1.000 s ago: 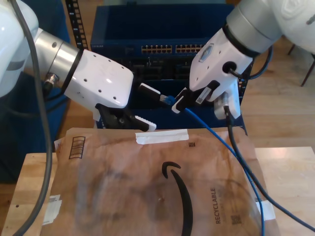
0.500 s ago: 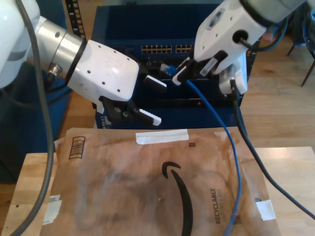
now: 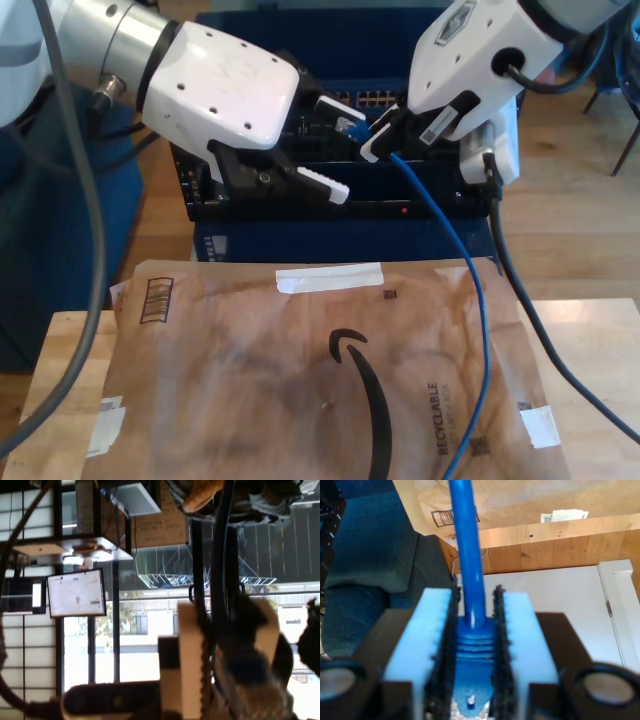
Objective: Grab the cable and plug it in
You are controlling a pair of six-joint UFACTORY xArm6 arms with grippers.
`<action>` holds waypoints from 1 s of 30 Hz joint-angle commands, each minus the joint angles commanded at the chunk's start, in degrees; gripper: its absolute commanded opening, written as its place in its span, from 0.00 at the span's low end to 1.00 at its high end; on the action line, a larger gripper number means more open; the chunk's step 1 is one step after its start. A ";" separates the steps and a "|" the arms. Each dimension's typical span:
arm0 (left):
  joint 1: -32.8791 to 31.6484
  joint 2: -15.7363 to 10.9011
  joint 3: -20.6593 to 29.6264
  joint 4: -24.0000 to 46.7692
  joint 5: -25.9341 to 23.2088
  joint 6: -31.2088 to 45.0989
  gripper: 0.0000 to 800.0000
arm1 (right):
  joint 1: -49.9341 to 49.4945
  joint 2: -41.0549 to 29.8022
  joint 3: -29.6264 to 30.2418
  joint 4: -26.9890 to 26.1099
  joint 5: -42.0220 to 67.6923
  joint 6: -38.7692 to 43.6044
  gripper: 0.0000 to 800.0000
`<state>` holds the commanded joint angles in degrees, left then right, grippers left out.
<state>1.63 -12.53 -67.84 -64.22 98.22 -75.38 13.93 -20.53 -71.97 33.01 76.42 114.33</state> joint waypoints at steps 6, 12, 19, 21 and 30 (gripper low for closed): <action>1.23 1.05 -0.09 0.00 0.00 -2.55 0.92 | 0.00 -0.35 0.00 0.00 0.00 0.00 0.00; 2.20 1.67 -0.97 -1.23 0.00 -2.81 0.81 | 0.00 -0.35 0.18 -0.09 0.09 0.00 0.00; 2.20 1.67 -0.88 -1.93 1.32 -2.81 0.72 | 0.09 -0.35 0.70 0.00 0.00 -0.09 0.00; 2.29 1.67 -0.88 -3.16 2.20 -2.81 0.68 | 0.09 -0.26 0.79 -0.09 0.00 -0.09 0.00; 5.01 2.64 -0.79 -3.69 2.90 -2.81 0.53 | 0.09 -0.26 0.70 0.00 0.09 0.00 0.00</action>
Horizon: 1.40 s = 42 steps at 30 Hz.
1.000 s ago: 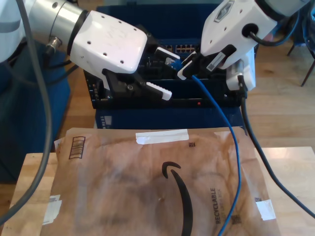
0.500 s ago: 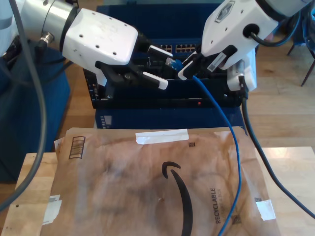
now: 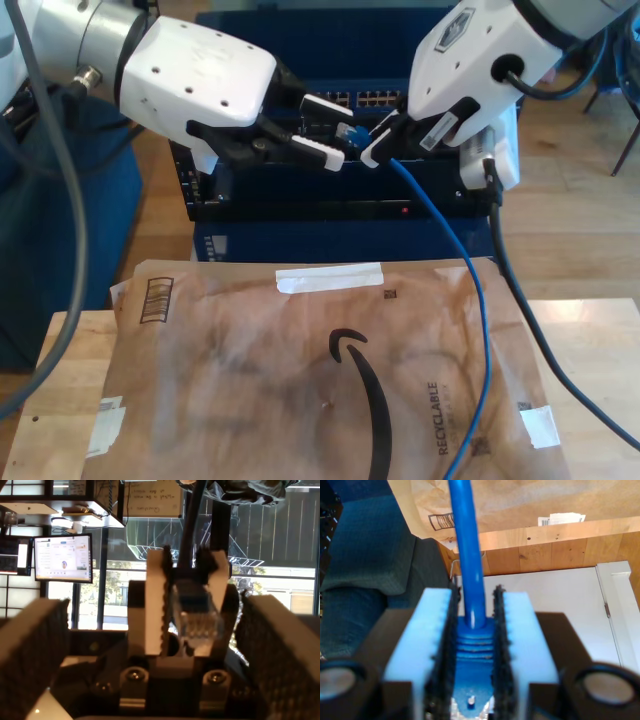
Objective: Grab the cable and plug it in
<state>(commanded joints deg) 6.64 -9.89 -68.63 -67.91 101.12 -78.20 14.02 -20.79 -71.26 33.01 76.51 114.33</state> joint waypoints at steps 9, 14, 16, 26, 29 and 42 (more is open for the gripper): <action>0.18 0.09 0.00 -2.55 0.09 0.00 0.51 | 0.44 0.00 0.09 0.26 -0.09 0.00 0.00; 0.18 0.35 0.09 -2.55 0.18 0.09 0.51 | 0.53 0.09 0.00 0.35 -0.09 0.00 0.00; 0.18 0.44 0.18 -2.55 0.26 0.09 0.50 | 0.53 0.09 0.00 0.35 -0.09 0.00 0.00; 0.18 0.44 0.53 -2.55 0.26 0.09 0.43 | 0.53 0.18 0.00 0.35 -0.09 0.00 0.00; 0.18 0.44 0.62 -2.55 0.35 0.09 0.41 | 0.62 0.26 -0.09 0.44 -0.18 0.00 0.00; 0.18 0.44 1.05 -2.46 0.53 0.09 0.38 | 0.62 0.26 -0.09 0.53 -0.18 0.09 0.00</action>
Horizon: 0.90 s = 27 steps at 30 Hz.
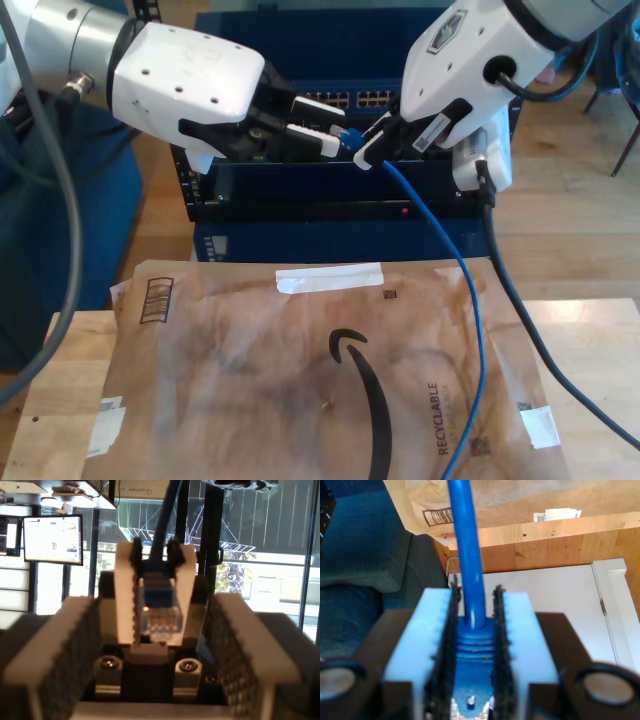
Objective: Grab the cable and plug it in
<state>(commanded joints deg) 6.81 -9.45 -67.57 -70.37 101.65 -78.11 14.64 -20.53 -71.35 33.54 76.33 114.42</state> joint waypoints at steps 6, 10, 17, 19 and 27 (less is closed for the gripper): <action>0.00 0.00 0.00 -0.09 0.00 0.09 0.38 | 0.09 0.00 -0.09 0.00 0.00 0.00 0.00; 0.00 0.00 0.00 -0.09 0.00 0.00 0.36 | 0.09 0.09 -0.09 0.00 0.00 0.00 0.00; -0.09 0.00 0.44 -0.09 0.00 0.09 0.34 | 0.18 0.26 -0.26 0.09 -0.09 0.00 0.00; -0.09 0.00 0.44 0.00 -0.09 0.09 0.34 | 0.26 0.26 -0.35 0.18 -0.09 0.00 0.00; -0.09 0.00 0.44 -0.09 -0.09 0.18 0.30 | 0.26 0.62 -0.35 1.23 -0.09 0.00 0.00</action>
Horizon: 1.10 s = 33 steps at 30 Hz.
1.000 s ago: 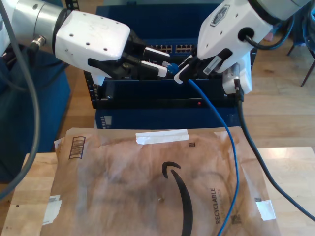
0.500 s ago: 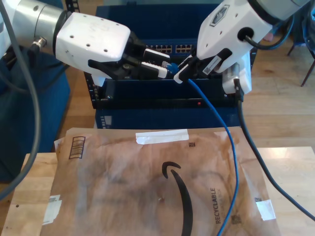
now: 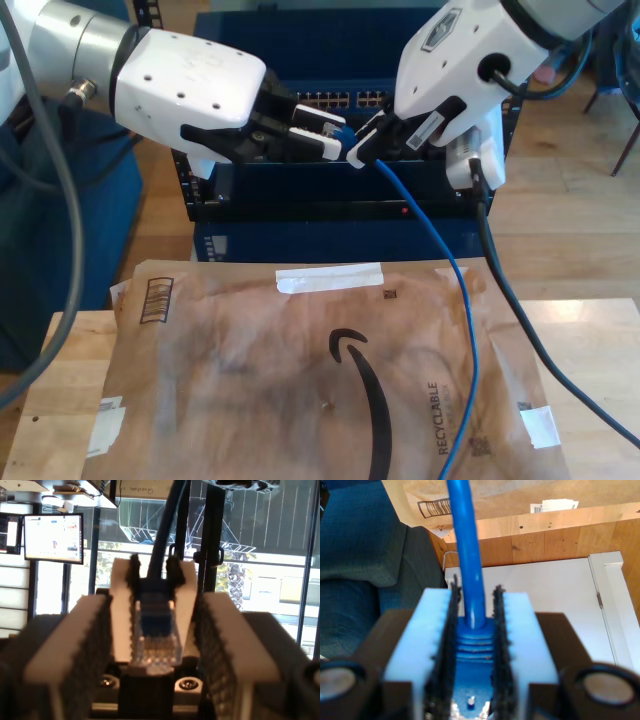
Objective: Grab the cable and plug it in
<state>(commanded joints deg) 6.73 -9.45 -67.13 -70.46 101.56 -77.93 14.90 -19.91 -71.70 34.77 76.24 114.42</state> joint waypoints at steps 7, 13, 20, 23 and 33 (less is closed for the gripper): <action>0.09 -0.09 0.00 0.00 -0.09 0.09 0.23 | -0.09 0.18 0.00 0.00 0.00 0.00 0.00; 0.09 0.00 0.00 0.09 0.00 0.09 0.02 | -0.09 0.18 0.00 0.00 0.00 -0.09 0.01; 0.09 0.00 0.44 0.09 1.93 0.00 0.00 | -0.44 -0.44 0.00 -0.18 -0.26 -3.87 0.98; 0.00 0.00 0.18 0.00 3.69 -0.53 0.00 | -0.62 -2.64 -0.18 -0.26 -0.53 -6.59 0.99; 4.57 6.68 -0.18 -5.19 11.25 -12.92 0.00 | -0.35 -8.00 -0.35 -0.26 -1.49 -22.86 1.00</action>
<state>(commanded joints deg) 11.30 -2.77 -67.31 -75.65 112.81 -90.86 14.55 -27.91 -72.05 34.51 74.75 91.56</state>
